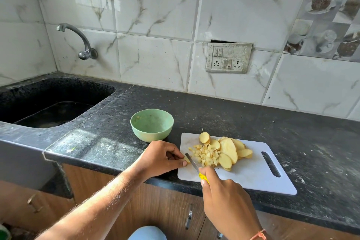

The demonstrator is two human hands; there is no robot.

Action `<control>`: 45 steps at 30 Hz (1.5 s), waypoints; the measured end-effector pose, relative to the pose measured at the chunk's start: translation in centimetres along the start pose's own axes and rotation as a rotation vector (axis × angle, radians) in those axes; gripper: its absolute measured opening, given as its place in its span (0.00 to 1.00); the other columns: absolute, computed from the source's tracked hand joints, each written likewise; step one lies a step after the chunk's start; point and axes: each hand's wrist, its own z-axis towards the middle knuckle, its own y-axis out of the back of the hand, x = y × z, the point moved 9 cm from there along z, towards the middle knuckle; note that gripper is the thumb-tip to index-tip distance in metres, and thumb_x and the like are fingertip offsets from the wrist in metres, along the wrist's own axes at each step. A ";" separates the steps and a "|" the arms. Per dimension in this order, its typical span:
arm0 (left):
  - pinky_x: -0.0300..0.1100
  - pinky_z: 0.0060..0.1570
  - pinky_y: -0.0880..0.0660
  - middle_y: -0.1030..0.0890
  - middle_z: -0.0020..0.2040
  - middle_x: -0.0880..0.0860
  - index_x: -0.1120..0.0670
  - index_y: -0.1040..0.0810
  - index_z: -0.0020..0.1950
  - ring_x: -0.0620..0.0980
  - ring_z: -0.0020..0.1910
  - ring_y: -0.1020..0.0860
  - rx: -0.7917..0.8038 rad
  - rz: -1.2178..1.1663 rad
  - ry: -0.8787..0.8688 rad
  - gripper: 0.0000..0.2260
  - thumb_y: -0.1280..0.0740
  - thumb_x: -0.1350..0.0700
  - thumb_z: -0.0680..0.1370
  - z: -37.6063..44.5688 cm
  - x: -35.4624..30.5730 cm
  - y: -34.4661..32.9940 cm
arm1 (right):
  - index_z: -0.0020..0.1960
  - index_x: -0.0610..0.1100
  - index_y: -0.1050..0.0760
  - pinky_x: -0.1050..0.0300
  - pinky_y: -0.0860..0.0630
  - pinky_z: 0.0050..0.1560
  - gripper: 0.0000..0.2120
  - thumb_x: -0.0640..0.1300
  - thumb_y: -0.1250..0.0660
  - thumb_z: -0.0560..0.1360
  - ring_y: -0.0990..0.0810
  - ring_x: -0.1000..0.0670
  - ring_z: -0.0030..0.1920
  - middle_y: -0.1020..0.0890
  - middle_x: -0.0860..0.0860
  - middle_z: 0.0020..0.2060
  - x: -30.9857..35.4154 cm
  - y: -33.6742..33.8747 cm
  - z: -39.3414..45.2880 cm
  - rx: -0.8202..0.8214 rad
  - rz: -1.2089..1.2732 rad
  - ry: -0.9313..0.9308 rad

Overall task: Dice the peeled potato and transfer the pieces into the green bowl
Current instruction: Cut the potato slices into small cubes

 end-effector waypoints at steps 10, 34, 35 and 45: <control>0.30 0.40 0.25 0.14 0.41 0.38 0.47 0.11 0.45 0.42 0.40 0.16 0.010 0.014 -0.031 0.05 0.18 0.50 0.73 0.0 -0.3 -0.1 | 0.69 0.57 0.38 0.49 0.29 0.37 0.13 0.53 0.51 0.86 0.25 0.46 0.39 0.29 0.53 0.35 0.4 -0.1 1.3 0.037 -0.026 0.070; 0.32 0.43 0.22 0.13 0.43 0.39 0.48 0.11 0.48 0.42 0.42 0.16 0.055 0.017 -0.026 0.05 0.19 0.53 0.74 0.0 -0.4 -0.1 | 0.69 0.61 0.40 0.54 0.38 0.29 0.13 0.55 0.50 0.86 0.31 0.50 0.32 0.33 0.55 0.30 -1.5 -0.4 -0.6 -0.040 0.034 0.079; 0.32 0.43 0.22 0.13 0.42 0.39 0.49 0.11 0.49 0.41 0.41 0.16 0.072 -0.001 -0.014 0.05 0.20 0.55 0.74 0.0 -0.3 -0.1 | 0.69 0.60 0.41 0.53 0.37 0.30 0.13 0.55 0.51 0.86 0.30 0.49 0.33 0.32 0.55 0.31 -1.4 -0.6 -0.5 -0.034 0.021 0.080; 0.30 0.44 0.24 0.13 0.44 0.40 0.49 0.11 0.51 0.41 0.42 0.16 0.138 0.027 -0.010 0.06 0.22 0.58 0.75 0.4 0.1 0.1 | 0.68 0.59 0.39 0.54 0.32 0.32 0.12 0.54 0.51 0.86 0.28 0.50 0.33 0.33 0.56 0.31 -1.1 -0.2 0.1 -0.041 0.056 0.070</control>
